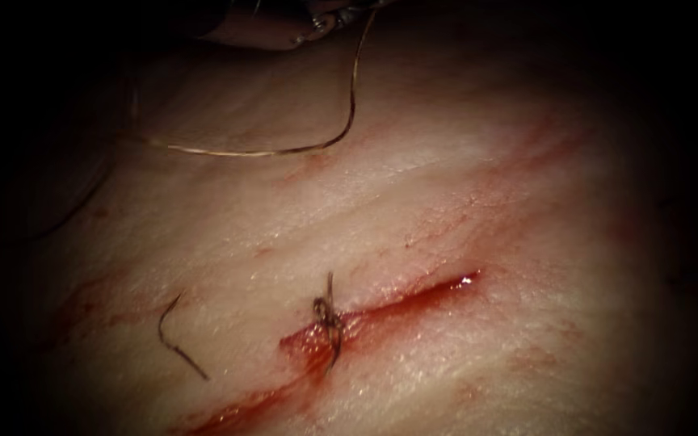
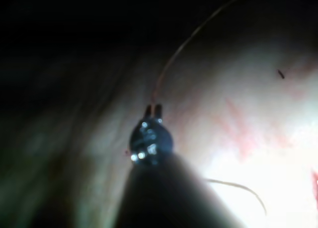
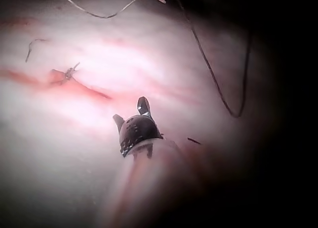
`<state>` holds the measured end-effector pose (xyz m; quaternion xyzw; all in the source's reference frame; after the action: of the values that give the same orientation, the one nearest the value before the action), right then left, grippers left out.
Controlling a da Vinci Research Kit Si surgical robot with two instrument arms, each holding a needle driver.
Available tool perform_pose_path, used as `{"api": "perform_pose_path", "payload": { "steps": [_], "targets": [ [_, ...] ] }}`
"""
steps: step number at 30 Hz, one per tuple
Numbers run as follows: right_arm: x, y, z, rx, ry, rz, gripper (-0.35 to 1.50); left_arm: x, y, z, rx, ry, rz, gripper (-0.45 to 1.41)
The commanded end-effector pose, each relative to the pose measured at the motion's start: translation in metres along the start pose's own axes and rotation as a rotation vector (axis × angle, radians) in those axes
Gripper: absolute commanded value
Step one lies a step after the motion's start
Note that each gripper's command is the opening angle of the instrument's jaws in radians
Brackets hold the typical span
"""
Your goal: Wound Closure
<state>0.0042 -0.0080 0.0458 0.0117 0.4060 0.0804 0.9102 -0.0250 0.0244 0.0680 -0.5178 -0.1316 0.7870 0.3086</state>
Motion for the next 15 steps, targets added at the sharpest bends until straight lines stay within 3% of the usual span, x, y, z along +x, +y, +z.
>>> {"api": "perform_pose_path", "payload": {
  "steps": [1,8,13,14,15],
  "targets": [
    [0.0011,-0.0027,0.0029,0.020,0.022,-0.011,1.48,0.0000,-0.0006,0.0020,-0.006,0.008,0.001,-0.45],
    [0.0019,-0.0065,0.0090,0.042,0.042,-0.031,1.48,0.0016,-0.0019,0.0114,-0.038,0.029,0.016,-0.45],
    [0.0018,-0.0074,0.0121,0.049,0.062,-0.028,1.48,0.0026,-0.0007,0.0159,-0.064,0.030,0.031,-0.45],
    [0.0018,-0.0076,0.0127,0.050,0.062,-0.033,1.48,0.0027,-0.0004,0.0164,-0.071,0.033,0.035,-0.32],
    [0.0019,-0.0077,0.0130,0.051,0.064,-0.030,1.48,0.0028,0.0001,0.0167,-0.088,0.035,0.040,-0.06]
  ]
}}
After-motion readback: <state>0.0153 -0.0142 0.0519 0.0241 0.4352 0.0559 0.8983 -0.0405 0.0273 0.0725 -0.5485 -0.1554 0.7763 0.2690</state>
